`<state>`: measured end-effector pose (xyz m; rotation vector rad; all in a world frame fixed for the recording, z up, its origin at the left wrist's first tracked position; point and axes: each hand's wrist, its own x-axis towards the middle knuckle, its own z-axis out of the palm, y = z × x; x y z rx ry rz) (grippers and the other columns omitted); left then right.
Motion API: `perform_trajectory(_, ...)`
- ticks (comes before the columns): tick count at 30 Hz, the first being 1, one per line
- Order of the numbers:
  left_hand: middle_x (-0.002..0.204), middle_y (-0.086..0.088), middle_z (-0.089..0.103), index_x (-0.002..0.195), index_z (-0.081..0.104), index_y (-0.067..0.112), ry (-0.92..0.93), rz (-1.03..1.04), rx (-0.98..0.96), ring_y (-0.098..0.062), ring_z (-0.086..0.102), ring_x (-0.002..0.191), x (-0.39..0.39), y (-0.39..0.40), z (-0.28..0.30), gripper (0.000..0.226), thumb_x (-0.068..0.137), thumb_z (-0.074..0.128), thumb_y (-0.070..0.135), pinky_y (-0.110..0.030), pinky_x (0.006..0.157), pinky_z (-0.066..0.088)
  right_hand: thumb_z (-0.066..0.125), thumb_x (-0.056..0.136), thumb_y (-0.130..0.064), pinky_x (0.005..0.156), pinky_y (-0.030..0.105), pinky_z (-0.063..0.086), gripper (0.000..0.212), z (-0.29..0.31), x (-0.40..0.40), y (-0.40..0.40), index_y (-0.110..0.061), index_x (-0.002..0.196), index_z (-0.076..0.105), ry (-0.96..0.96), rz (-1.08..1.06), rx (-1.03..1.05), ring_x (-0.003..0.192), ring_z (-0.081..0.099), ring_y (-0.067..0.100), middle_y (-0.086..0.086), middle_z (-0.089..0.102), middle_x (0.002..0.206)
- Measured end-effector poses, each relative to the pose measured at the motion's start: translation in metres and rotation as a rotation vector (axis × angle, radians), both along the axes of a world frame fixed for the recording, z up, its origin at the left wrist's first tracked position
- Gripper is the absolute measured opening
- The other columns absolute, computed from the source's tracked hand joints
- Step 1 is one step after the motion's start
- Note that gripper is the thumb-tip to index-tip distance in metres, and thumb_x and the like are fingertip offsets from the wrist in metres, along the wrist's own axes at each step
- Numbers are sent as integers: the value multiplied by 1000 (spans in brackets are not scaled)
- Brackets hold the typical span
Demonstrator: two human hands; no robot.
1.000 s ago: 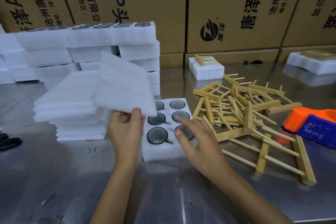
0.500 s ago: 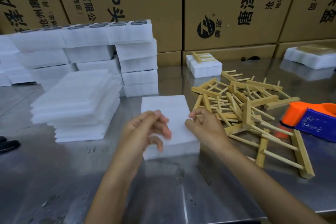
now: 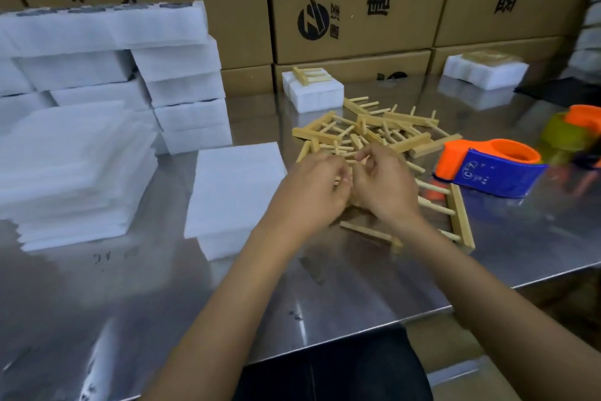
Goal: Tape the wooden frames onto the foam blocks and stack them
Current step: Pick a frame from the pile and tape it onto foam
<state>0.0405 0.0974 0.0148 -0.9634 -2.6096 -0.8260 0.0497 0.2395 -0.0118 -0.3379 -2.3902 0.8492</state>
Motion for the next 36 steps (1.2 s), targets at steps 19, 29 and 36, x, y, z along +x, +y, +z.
perform_trajectory(19, 124, -6, 58, 126, 56, 14, -96, 71, -47, -27, 51, 119, -19, 63, -62, 32, 94, 56, 12, -39, 96, 44, 53, 83, 7, 60, 30, 57, 25, 46, 20, 79, -12, 93, 66, -126, 106, -31, 69, 71, 20, 3, 74, 84)
perform_trajectory(29, 142, -3, 51, 132, 58, 21, -79, -356, -68, -21, 38, 136, 11, 60, -74, 53, 82, 72, 28, -32, 114, 31, 55, 92, -21, 75, 45, 57, 16, 19, 9, 58, -22, 85, 70, -155, 136, -86, 73, 69, 18, -3, 73, 74)
perform_trajectory(36, 113, -9, 67, 104, 69, 8, -152, -204, 234, -27, 55, 112, 13, 73, -76, 21, 90, 56, -1, -33, 94, 44, 52, 93, -19, 64, 37, 56, 21, 16, 10, 65, -21, 82, 70, -150, 177, -256, 60, 70, 18, -3, 73, 67)
